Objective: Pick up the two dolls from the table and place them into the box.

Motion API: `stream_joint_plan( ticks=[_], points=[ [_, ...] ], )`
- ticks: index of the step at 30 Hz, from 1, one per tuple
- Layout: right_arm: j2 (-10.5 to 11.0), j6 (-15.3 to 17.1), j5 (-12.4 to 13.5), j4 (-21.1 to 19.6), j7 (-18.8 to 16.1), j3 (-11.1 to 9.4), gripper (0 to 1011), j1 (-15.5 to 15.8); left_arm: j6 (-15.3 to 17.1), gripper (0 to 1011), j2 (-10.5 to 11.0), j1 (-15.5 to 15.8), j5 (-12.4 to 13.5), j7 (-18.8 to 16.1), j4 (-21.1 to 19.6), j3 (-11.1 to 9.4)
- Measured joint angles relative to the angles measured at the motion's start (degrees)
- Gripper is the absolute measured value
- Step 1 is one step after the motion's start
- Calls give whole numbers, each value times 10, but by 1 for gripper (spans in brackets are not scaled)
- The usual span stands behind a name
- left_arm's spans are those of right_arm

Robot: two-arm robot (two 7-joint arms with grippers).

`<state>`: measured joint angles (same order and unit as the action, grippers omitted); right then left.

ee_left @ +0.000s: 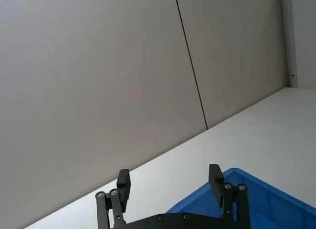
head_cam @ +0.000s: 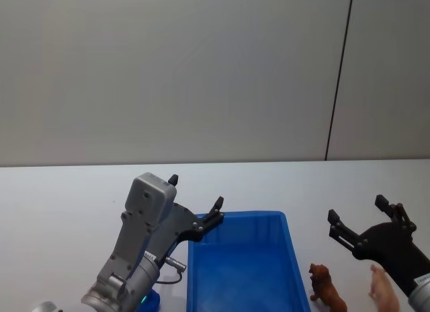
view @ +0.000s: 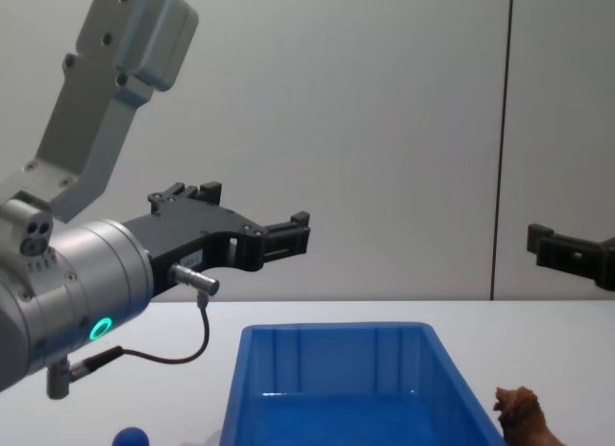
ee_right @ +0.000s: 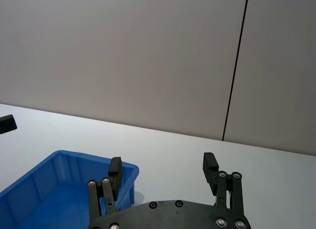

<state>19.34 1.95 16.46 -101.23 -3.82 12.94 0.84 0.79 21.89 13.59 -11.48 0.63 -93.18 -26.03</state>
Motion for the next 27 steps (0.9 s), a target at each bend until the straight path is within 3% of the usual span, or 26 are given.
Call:
stream_joint_plan(
  ticks=[16, 27],
  points=[
    [0, 3, 1, -2, 6, -2, 1001, 2, 0, 1001, 0, 0, 0, 0, 0, 0],
    [5, 34, 7, -12, 48, -11, 1001, 15, 0, 1001, 0, 0, 0, 0, 0, 0]
  ],
)
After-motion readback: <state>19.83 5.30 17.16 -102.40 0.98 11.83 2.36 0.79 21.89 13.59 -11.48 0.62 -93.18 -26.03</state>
